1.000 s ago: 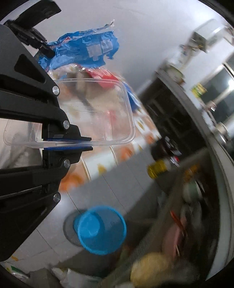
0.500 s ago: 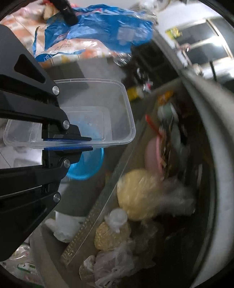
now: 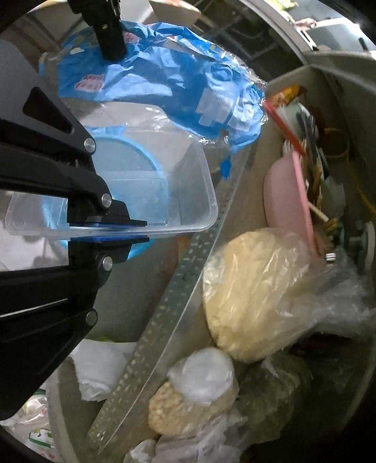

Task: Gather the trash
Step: 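Carry both items over the blue wastebasket and open both grippers to drop them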

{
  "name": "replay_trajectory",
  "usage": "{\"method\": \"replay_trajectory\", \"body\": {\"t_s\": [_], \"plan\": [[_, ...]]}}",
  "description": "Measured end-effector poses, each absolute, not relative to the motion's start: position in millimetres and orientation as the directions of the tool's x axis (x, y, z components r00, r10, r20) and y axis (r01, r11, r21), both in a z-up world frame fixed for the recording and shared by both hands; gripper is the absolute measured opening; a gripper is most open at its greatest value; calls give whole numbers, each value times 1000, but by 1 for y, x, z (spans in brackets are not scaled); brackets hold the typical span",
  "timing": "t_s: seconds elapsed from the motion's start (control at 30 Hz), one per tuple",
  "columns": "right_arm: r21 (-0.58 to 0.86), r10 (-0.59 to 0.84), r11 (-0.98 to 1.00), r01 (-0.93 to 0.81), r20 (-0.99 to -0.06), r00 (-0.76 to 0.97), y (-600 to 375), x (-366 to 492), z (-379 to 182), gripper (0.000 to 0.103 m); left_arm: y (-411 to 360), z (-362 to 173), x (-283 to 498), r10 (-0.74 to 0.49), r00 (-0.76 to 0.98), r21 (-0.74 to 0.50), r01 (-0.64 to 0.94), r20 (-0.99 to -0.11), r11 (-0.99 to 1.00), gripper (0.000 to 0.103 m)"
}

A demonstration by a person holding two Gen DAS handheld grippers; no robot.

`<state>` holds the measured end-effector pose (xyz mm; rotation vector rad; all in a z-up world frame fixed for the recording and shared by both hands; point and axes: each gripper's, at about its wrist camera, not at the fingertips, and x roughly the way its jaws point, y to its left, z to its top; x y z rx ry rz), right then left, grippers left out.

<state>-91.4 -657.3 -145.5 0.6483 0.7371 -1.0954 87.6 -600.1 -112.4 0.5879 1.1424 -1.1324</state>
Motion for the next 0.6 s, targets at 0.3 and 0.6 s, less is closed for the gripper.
{"method": "replay_trajectory", "body": {"t_s": [0.3,0.6], "plan": [[167,-476,304,938,-826,302,-677,-91,-191,42,-618,-125,92,-383,8,-165,893,-924,418,67],[217,-515,340,915,-771,374,-642,-116,-155,43,-572,-69,83,-489,71,-156,900,-869,408,74]]}}
